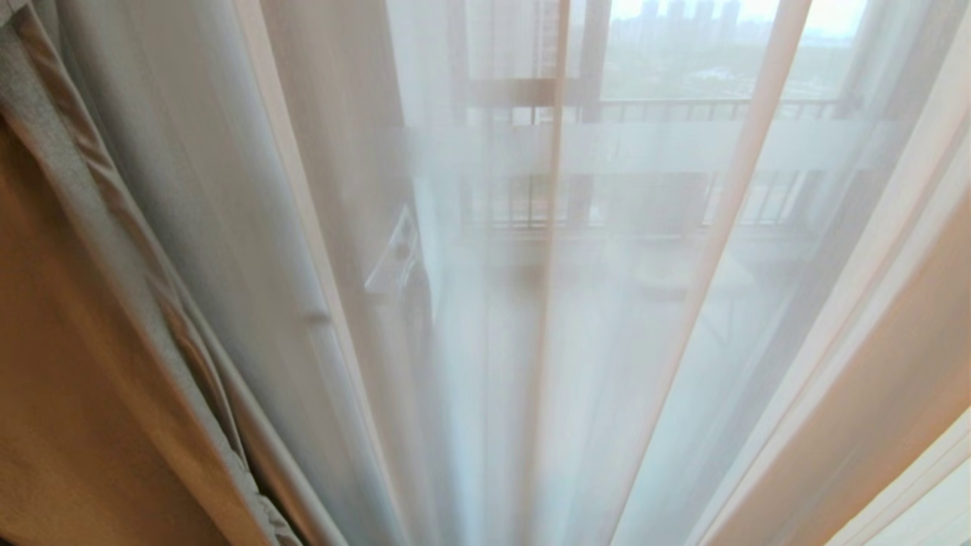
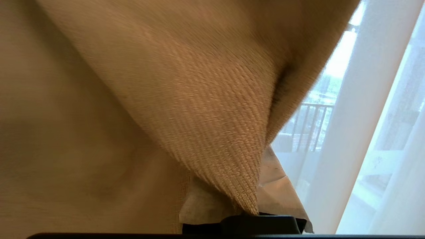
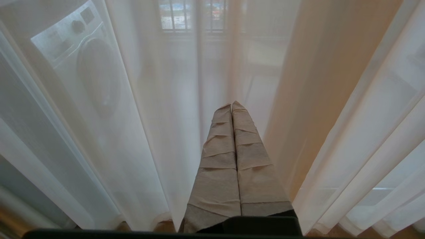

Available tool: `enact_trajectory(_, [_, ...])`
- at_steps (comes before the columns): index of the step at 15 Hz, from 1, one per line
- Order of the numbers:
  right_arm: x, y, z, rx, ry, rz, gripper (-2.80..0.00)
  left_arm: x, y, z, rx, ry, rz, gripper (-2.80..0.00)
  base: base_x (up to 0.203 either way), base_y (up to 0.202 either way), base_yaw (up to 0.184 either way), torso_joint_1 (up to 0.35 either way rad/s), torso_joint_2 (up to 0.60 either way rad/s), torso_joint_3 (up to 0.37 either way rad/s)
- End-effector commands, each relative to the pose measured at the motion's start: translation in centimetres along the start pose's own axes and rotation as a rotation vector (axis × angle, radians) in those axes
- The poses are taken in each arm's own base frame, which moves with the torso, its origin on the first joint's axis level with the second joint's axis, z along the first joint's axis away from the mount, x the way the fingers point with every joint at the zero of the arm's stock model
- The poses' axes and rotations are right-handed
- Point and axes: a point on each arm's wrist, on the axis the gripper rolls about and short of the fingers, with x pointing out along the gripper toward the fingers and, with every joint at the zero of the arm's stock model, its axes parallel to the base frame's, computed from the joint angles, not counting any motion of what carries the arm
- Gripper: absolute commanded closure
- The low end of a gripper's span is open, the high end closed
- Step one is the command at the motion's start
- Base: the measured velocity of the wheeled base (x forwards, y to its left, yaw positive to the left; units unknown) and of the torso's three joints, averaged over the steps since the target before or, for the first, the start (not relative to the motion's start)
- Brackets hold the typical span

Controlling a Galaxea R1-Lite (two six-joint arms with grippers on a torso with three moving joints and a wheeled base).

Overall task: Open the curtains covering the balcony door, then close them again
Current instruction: Close the outer curtains on both sides

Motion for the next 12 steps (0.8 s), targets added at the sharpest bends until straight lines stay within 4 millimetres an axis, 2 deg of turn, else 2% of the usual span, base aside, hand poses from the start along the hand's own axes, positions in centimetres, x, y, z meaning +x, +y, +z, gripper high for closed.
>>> enact_trajectory(1, [0.0,0.0,0.0,-0.001,0.002,0.001,0.00,0.1,0.1,-0.1,-0.002,0.002,-0.004,0.00,0.000,0.000,0.000,0.000,0.00,0.000])
enact_trajectory(4, [0.0,0.0,0.0,0.001,0.002,-0.001,0.00,0.4,0.3,-0.4,-0.006,0.010,-0.004,0.00,0.000,0.000,0.000,0.000,0.00,0.000])
enact_trajectory(5, [0.0,0.0,0.0,-0.001,0.002,0.000,0.00,0.4,0.4,-0.5,-0.008,0.013,-0.002,-2.80,0.000,0.000,0.000,0.000,0.00,0.000])
enact_trajectory(10, [0.0,0.0,0.0,-0.001,0.002,0.001,0.00,0.5,0.6,-1.0,-0.017,0.026,0.005,-2.80,0.000,0.000,0.000,0.000,0.00,0.000])
enact_trajectory(12, [0.0,0.0,0.0,-0.001,0.001,0.001,0.00,-0.4,0.4,-1.3,-0.026,0.041,0.009,-2.80,0.000,0.000,0.000,0.000,0.00,0.000])
